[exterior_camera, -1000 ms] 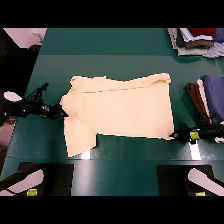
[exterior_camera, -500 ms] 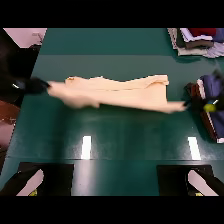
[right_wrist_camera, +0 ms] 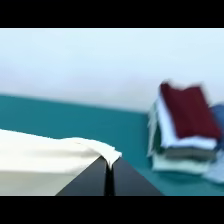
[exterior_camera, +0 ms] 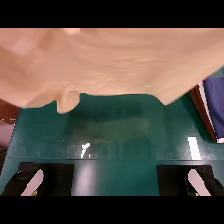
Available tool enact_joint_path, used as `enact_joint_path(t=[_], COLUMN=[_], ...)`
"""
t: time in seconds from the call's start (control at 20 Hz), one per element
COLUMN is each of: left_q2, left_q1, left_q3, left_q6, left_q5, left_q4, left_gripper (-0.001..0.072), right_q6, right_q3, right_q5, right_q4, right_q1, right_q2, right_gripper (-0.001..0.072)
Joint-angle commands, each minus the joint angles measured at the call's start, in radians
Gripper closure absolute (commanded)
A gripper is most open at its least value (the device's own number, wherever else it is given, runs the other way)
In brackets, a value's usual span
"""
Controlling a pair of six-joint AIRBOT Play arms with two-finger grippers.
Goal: Fold the shirts.
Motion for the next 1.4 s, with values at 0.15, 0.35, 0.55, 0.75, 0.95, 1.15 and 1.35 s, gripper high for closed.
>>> enact_joint_path(t=[0.15,0.35,0.55,0.75,0.95,1.15,1.35], left_q2=[0.015,0.015,-0.061,-0.264,-0.514,-0.654,-0.713], left_q1=[0.000,0.000,0.000,-0.001,-0.001,-0.001,-0.037], left_q3=[0.175,-0.154,-0.571,-0.780,-0.787,-0.784,-0.740], left_q6=[-0.047,-0.066,-0.054,0.022,0.047,0.204,0.294], left_q5=[-0.060,-0.145,-0.161,-0.142,0.002,0.222,0.373], left_q4=[-0.034,-0.031,-0.031,-0.027,-0.040,-0.181,-0.212], left_gripper=[0.0684,0.0684,0.0684,0.0683,0.0683,0.0683,0.0683], right_q6=[0.023,0.020,0.021,0.061,0.089,0.127,0.127], right_q3=[0.122,-0.046,-0.166,-0.265,-0.272,-0.272,-0.272], right_q5=[0.095,0.153,0.233,0.246,0.146,-0.083,-0.241], right_q4=[0.000,0.007,-0.031,-0.217,-0.285,-0.279,-0.198], right_q1=[-0.108,-0.107,0.006,0.205,0.304,0.307,0.307], right_q2=[0.007,-0.048,-0.220,-0.449,-0.687,-0.820,-0.847], right_gripper=[0.0699,0.0699,0.0699,0.0699,0.0699,0.0699,0.0699])
